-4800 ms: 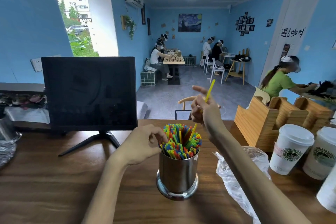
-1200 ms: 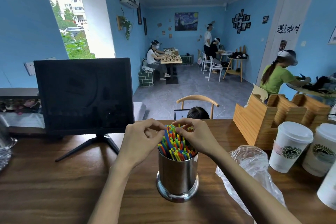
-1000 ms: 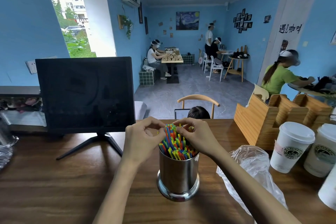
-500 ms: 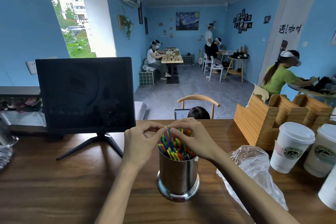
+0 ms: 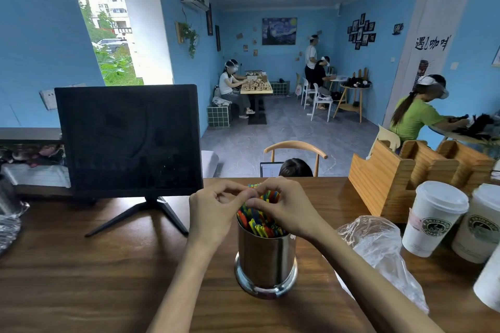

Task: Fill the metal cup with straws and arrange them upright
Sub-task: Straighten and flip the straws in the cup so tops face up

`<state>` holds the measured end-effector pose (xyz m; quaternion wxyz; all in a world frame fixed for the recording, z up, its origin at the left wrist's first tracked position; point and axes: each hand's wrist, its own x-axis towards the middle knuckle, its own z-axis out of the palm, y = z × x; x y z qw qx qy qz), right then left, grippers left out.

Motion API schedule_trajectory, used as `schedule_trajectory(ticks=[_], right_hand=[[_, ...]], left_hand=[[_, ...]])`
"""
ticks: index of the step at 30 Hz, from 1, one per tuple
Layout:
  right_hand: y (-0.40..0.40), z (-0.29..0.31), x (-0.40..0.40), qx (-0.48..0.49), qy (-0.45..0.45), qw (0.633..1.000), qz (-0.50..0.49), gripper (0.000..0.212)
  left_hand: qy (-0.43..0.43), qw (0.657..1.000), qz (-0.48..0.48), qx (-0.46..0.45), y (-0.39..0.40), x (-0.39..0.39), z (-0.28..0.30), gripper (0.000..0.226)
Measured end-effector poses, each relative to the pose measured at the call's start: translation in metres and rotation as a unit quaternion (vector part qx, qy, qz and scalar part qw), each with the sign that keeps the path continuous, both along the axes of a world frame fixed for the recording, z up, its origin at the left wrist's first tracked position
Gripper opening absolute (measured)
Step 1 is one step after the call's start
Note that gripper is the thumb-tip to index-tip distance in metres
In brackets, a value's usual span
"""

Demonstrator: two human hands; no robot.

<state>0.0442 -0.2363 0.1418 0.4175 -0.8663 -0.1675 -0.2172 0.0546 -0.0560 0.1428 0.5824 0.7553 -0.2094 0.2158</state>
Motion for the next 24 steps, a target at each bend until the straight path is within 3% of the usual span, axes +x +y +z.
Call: schedule_trajectory(ticks=[2,5,9,14,15,18,21,24], right_hand=[[0.0,0.002,-0.001,0.009,0.013,1.0,0.021,0.004],[0.0,0.004,-0.003,0.016,0.029,0.999,0.035,0.007],[0.003,0.003,-0.005,0.016,0.034,0.998,0.04,0.016],[0.002,0.001,-0.003,0.028,0.031,0.999,0.03,0.012],[0.002,0.003,-0.003,0.035,0.035,0.998,0.032,0.005],[0.001,0.001,-0.003,0.02,0.021,0.999,0.026,0.017],[0.004,0.0,-0.005,0.021,0.003,1.0,0.004,0.005],[0.003,-0.001,-0.005,0.057,0.034,0.998,0.01,0.012]], left_hand=[[0.006,1.0,-0.007,0.014,0.002,0.002,-0.003,0.006],[0.003,0.996,-0.029,0.079,0.006,0.005,-0.008,0.019],[-0.014,0.996,-0.03,0.079,0.007,0.006,-0.011,0.027],[-0.043,0.992,-0.014,0.114,0.007,0.003,-0.008,0.023],[-0.049,0.992,-0.008,0.113,0.006,0.002,-0.007,0.02],[-0.06,0.994,0.014,0.095,0.002,0.0,-0.006,0.013],[-0.051,0.995,0.032,0.084,-0.001,-0.001,-0.002,0.005],[-0.043,0.996,0.032,0.07,-0.003,-0.002,0.012,0.004]])
